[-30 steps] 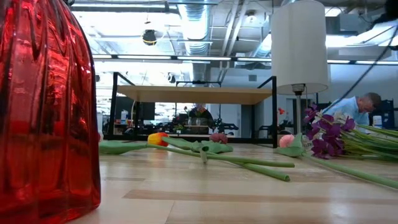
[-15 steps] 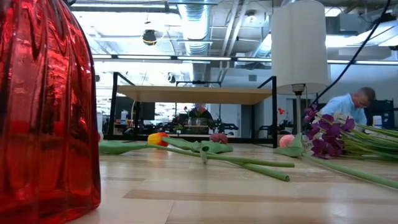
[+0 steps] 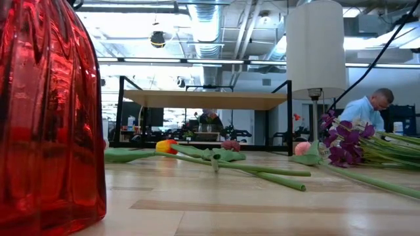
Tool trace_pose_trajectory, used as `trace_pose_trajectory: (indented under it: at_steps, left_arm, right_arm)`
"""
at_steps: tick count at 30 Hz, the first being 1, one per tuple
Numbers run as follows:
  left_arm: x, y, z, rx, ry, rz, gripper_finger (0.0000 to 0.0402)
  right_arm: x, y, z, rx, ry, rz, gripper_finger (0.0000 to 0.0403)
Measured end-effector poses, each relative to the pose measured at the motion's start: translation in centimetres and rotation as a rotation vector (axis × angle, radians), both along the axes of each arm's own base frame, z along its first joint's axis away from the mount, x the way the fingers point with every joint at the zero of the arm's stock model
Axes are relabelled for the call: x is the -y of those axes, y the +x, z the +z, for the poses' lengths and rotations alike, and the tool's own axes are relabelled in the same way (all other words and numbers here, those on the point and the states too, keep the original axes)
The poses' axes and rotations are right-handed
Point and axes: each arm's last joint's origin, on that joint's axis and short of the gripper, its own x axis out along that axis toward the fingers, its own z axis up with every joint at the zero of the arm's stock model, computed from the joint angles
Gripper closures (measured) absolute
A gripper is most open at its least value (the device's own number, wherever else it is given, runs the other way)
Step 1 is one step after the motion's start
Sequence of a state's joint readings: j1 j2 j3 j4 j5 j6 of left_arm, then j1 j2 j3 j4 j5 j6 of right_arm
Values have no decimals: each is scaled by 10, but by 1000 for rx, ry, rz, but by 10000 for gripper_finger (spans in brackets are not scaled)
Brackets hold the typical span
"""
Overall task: Pick and place flowers into a vace then onto a shelf
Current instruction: Put the transparent vase on the shelf
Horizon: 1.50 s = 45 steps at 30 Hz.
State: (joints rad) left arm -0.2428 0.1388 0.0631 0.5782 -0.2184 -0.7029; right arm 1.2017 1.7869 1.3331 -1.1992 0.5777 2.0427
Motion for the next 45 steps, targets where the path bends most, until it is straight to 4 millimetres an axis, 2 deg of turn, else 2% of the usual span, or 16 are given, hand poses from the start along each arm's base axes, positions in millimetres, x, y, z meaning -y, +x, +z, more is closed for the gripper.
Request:
trace_pose_trajectory:
  at_steps: [5,8,12,20,26,30,34,45]
  left_arm:
    - [1,2,-5,-56,14,0,401]
    - [1,3,-7,-77,19,0,401]
    - [1,4,-8,-92,22,1,401]
    - [1,4,-8,-95,23,1,401]
    - [1,4,-9,-97,23,1,401]
    - [1,4,-9,-99,24,1,401]
    - [1,4,-9,-99,24,1,401]
    - [1,4,-9,-99,24,1,401]
  right_arm:
    - [-1,5,-6,-16,-35,35,401]
    - [0,7,-6,-21,-38,32,385]
    - [0,6,-6,-33,-62,78,336]
    - [5,23,-6,-53,-96,122,230]
    - [15,41,-6,-74,-116,110,189]
    - [21,50,-6,-80,-114,79,185]
    - [24,56,-7,-129,-92,78,200]
    - [25,59,-7,-145,-76,88,302]
